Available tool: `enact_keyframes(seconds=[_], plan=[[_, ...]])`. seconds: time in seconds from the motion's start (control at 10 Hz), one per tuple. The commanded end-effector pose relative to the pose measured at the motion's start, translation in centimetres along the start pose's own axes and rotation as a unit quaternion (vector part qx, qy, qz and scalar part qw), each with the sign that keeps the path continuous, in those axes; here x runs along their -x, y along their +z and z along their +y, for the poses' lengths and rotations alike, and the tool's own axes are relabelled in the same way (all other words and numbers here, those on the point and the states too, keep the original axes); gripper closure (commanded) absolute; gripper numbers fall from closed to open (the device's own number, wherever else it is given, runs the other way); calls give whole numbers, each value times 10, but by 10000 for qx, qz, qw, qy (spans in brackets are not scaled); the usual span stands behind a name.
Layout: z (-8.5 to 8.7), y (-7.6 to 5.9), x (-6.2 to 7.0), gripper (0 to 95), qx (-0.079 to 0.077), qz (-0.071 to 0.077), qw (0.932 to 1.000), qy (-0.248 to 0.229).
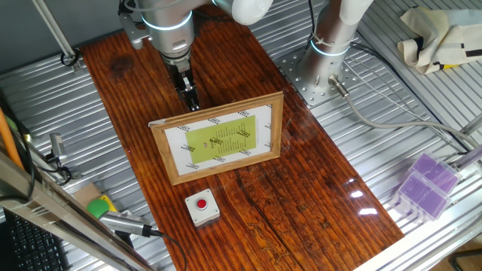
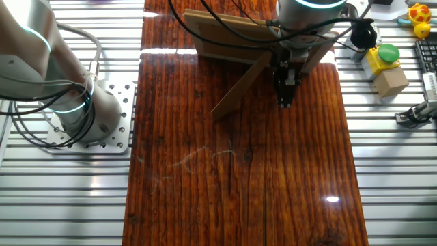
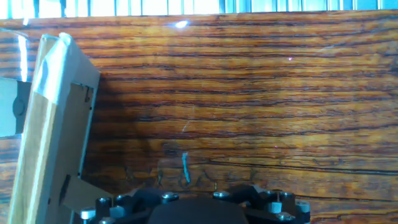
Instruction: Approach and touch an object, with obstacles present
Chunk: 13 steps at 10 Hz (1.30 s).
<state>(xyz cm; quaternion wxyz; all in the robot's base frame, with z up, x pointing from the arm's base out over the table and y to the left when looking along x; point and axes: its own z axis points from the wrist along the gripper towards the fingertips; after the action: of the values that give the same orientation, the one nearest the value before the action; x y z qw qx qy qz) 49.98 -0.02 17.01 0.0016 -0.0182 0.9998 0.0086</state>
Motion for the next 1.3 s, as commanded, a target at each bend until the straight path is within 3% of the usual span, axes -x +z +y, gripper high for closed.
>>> enact_keyframes(seconds=[0.1, 0.9, 1.1, 1.2, 1.3], plan=[[0, 0, 0, 950, 439, -90, 9945, -947], [1, -3, -2, 950, 433, -168, 9893, -1384], [11, -34, 2, 950, 441, 79, 9894, -1379], [29, -68, 13, 950, 281, 355, 9921, -1172], [33, -75, 16, 950, 249, 409, 9922, -1149]])
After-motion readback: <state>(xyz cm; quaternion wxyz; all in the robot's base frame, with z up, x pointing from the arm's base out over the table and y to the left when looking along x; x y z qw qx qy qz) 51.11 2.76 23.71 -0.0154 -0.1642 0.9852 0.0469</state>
